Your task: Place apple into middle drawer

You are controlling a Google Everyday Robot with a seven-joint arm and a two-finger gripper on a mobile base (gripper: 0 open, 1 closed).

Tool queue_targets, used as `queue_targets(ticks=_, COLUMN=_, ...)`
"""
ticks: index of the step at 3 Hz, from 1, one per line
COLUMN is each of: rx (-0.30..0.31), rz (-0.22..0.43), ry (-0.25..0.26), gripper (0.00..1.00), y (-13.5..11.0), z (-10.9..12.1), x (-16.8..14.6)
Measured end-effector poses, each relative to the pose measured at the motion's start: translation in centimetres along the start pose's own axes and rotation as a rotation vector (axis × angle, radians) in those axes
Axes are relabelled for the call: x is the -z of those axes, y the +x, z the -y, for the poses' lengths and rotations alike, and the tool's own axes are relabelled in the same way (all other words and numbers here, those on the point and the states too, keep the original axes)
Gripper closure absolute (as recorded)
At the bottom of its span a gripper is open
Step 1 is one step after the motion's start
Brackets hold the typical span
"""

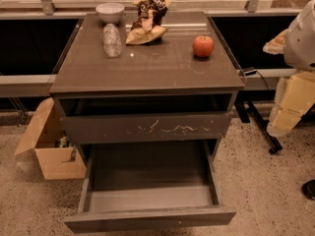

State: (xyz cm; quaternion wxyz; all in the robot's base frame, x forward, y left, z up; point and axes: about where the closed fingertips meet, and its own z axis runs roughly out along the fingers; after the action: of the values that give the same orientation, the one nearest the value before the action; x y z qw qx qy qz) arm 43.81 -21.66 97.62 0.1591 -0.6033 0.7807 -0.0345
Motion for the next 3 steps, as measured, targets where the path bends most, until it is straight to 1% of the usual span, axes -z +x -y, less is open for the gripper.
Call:
queue_targets(ticks=1, rx=0.000, rz=0.000, ry=0.000, gripper=0.00, y=0.0, z=0.0, x=0.0)
queue_targets(ticks=2, rx=-0.008, rz=0.064, ry=0.040, gripper=0.00, y=-0.5, z=4.1, x=-1.2)
queue_targets(ticks=3, rx=-0.027, rz=0.198, ry=0.074, gripper=0.00, y=-1.3, z=10.2, x=-3.3)
